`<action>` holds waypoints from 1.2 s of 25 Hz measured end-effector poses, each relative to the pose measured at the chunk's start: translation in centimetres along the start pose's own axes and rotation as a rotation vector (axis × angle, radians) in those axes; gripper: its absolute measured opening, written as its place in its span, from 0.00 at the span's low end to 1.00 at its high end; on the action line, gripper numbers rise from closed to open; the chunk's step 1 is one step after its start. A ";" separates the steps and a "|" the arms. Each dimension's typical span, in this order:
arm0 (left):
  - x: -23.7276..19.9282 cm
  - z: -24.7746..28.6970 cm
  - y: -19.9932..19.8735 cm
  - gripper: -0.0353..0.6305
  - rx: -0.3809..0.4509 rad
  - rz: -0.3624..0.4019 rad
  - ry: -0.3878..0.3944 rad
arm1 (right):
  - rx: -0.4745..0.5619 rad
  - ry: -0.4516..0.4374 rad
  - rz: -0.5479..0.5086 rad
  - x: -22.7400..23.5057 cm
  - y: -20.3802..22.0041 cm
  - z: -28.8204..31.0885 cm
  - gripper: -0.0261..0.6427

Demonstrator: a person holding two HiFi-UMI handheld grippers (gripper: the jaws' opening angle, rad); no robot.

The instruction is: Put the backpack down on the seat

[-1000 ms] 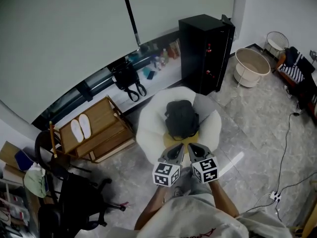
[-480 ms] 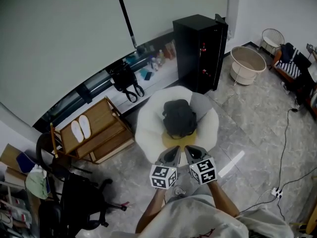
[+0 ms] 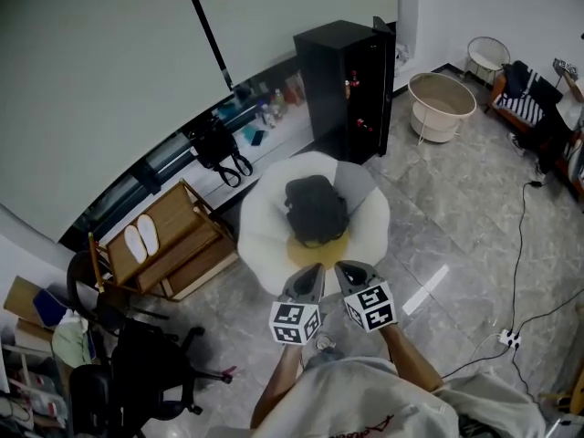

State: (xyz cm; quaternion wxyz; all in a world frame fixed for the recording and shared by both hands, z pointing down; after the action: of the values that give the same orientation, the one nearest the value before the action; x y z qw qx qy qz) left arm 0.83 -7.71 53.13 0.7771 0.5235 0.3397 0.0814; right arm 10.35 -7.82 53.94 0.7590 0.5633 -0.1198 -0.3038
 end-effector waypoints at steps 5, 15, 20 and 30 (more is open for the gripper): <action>2.4 -0.2 1.5 0.10 0.006 -0.002 -0.010 | 0.006 0.017 -0.006 1.0 1.0 -3.1 0.08; 7.1 -2.8 5.6 0.10 -0.006 -0.004 -0.033 | -0.021 0.000 0.007 -0.6 4.6 -9.4 0.08; 9.0 -4.3 7.6 0.10 -0.002 -0.017 -0.047 | -0.021 -0.005 -0.001 -1.4 5.6 -12.1 0.08; 11.9 -6.8 9.4 0.10 0.024 -0.006 -0.049 | 0.004 0.006 -0.011 -2.6 6.0 -15.6 0.08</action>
State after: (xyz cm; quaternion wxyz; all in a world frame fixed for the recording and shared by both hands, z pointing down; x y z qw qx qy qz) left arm 7.81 7.32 54.51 0.7793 0.5335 0.3229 0.0620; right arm 18.44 7.03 54.70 0.7565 0.5664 -0.1151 -0.3060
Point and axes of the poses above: the fingertips, and each gripper's own axes: z forward along the fingers, x to its right, y out of its underside, the point moved 5 cm from there along -z, backward along the fingers, and after that the axes turned 15 degrees about -z, right-handed, at the moved point
